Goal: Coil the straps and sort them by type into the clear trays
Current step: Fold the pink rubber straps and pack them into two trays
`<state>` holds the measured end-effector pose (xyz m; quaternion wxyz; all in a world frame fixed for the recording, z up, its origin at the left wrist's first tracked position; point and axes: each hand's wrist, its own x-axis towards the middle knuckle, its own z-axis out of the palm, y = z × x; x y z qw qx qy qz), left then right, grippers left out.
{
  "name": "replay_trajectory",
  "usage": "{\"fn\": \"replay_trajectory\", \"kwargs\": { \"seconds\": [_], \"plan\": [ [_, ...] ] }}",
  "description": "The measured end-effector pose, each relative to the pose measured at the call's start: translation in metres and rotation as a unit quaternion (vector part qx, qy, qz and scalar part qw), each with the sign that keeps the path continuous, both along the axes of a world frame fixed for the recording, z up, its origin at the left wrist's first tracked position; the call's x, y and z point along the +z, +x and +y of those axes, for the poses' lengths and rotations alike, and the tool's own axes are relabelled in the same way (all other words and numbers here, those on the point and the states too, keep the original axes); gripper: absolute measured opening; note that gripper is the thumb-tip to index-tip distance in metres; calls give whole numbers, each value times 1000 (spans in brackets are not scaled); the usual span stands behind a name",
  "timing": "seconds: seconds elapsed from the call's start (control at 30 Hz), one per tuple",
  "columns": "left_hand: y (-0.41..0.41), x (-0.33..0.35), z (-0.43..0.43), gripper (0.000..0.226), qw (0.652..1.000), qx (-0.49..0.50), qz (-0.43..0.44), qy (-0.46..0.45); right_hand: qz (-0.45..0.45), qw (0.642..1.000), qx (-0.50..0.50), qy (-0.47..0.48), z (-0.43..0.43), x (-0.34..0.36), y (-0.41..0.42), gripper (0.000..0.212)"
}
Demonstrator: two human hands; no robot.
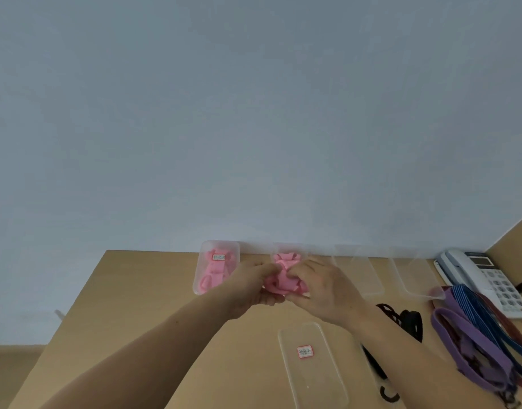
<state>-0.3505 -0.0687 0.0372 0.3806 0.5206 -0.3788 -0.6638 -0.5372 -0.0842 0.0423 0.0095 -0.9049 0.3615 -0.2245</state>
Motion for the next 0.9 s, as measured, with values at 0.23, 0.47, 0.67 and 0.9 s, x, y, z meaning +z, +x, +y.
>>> {"fn": "replay_trajectory", "kwargs": {
  "seconds": [0.23,0.47,0.67,0.9],
  "plan": [
    [-2,-51,-20,25,968,-30,-247,-35,-10,991,-87,103,-17,-44,-32,27],
    [-10,-92,-53,65,841,-107,-518,-118,8,986,-74,150,-81,-81,-47,29],
    [-20,-113,-89,99,762,-203,-589,-176,22,990,20,140,-124,-104,-30,29],
    [-21,-121,-117,107,721,-297,-599,-183,130,980,41,143,-150,-132,-21,29]
  ]
}}
